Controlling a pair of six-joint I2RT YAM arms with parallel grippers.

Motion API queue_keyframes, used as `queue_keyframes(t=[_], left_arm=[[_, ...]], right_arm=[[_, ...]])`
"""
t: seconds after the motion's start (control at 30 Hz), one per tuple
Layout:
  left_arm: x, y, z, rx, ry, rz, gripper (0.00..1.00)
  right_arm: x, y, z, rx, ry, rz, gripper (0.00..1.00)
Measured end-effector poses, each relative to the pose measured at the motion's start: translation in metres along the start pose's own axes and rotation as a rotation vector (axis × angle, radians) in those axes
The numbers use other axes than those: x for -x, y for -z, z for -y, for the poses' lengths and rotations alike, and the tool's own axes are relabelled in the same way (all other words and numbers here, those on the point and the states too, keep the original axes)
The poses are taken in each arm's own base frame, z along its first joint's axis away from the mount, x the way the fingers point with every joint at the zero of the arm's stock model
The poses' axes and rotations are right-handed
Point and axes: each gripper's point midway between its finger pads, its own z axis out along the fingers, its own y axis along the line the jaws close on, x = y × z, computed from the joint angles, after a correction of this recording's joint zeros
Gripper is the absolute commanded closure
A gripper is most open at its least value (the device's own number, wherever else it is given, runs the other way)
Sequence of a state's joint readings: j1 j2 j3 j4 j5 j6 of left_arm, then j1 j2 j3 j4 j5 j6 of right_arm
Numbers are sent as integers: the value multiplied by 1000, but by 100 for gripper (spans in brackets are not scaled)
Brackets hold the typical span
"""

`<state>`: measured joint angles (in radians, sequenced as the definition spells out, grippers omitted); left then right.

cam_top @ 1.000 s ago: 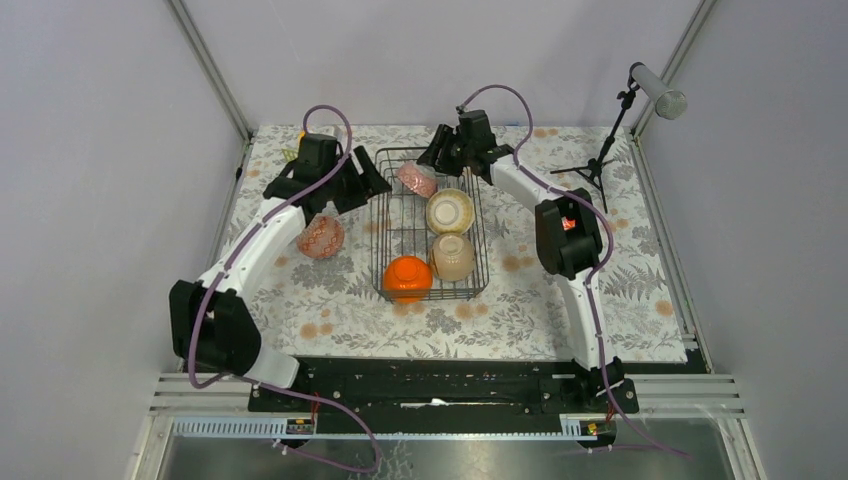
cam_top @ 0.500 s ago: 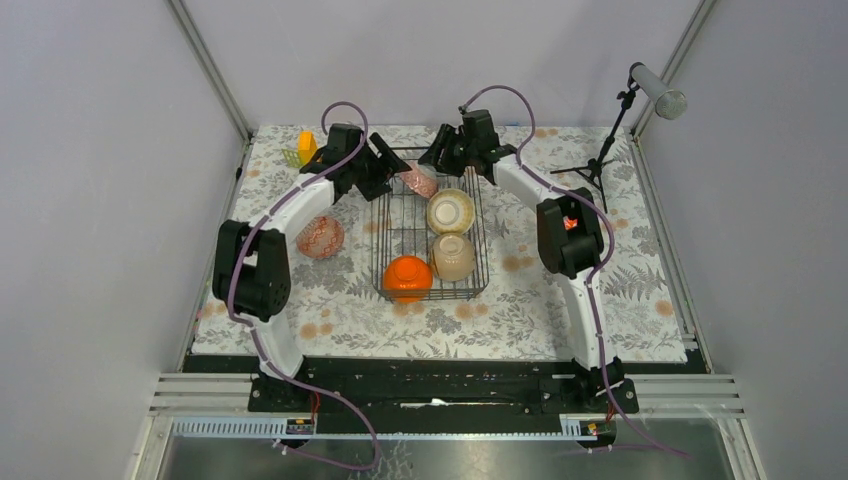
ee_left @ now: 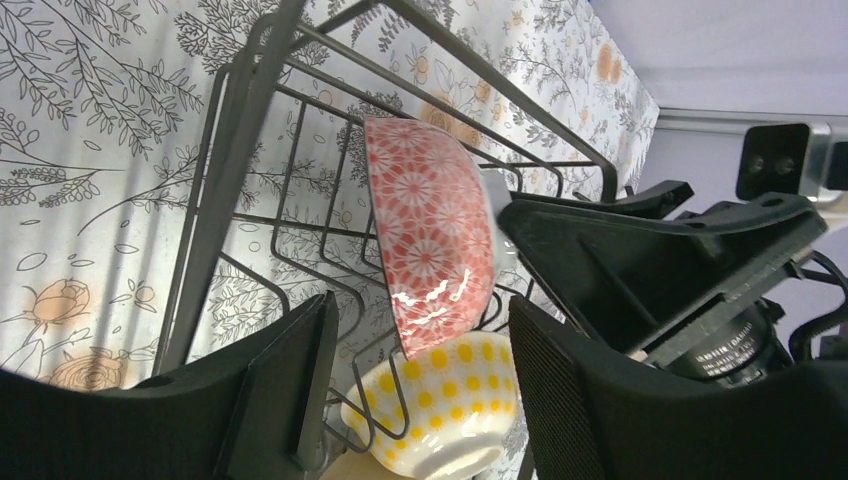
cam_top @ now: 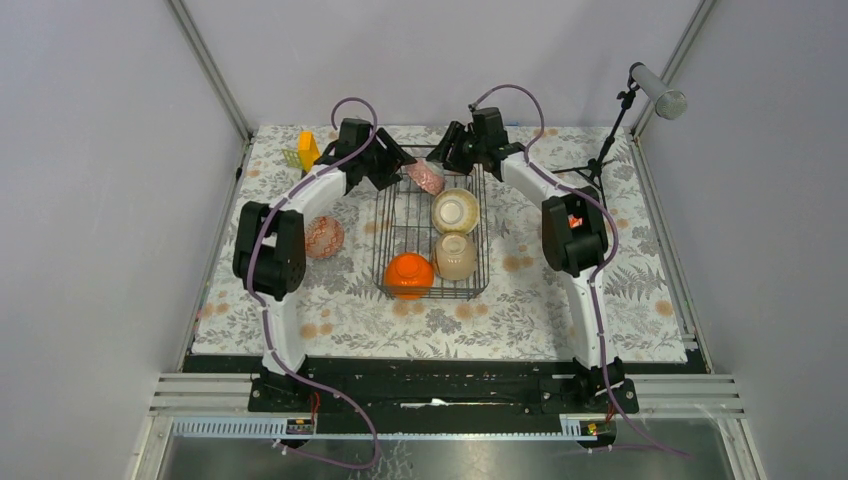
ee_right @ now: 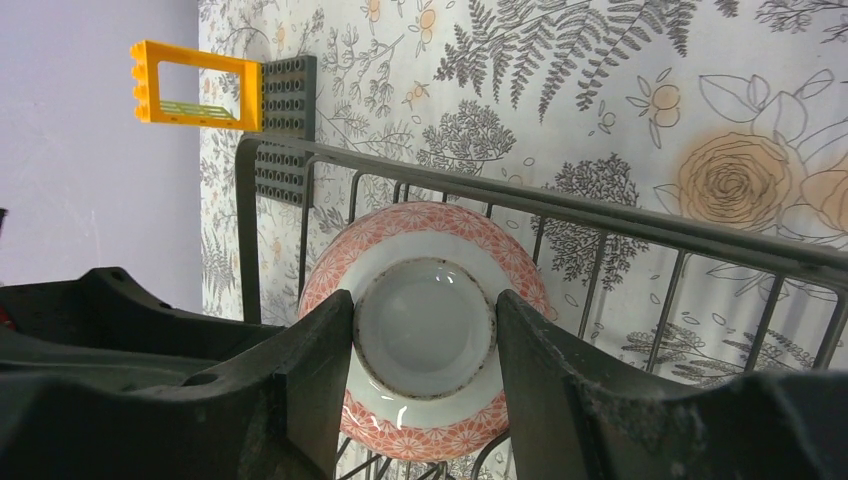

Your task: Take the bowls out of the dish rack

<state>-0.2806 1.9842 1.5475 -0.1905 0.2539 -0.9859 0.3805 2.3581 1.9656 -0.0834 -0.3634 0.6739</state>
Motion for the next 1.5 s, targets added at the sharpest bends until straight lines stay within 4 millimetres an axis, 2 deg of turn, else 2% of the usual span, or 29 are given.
queue_keyframes(t=[0.23, 0.53, 0.73, 0.8, 1.07, 1.33, 1.5], left_arm=[[-5, -20, -6, -10, 33, -32, 46], [-8, -36, 10, -145, 75, -76, 60], [-5, -32, 32, -259, 113, -110, 94], [-5, -30, 42, -303, 129, -112, 100], [-5, -29, 55, -384, 175, -136, 100], [-4, -25, 61, -419, 167, -145, 100], [-3, -18, 72, -454, 146, -166, 100]], right_arm=[[6, 2, 6, -7, -19, 9, 62], [9, 5, 7, 6, -58, 4, 62], [21, 9, 9, 23, -113, 18, 62], [27, 11, 8, 29, -113, 30, 63], [52, 18, -5, 69, -103, 85, 59], [60, 23, 0, 65, -51, 103, 56], [70, 38, -10, 74, 17, 131, 55]])
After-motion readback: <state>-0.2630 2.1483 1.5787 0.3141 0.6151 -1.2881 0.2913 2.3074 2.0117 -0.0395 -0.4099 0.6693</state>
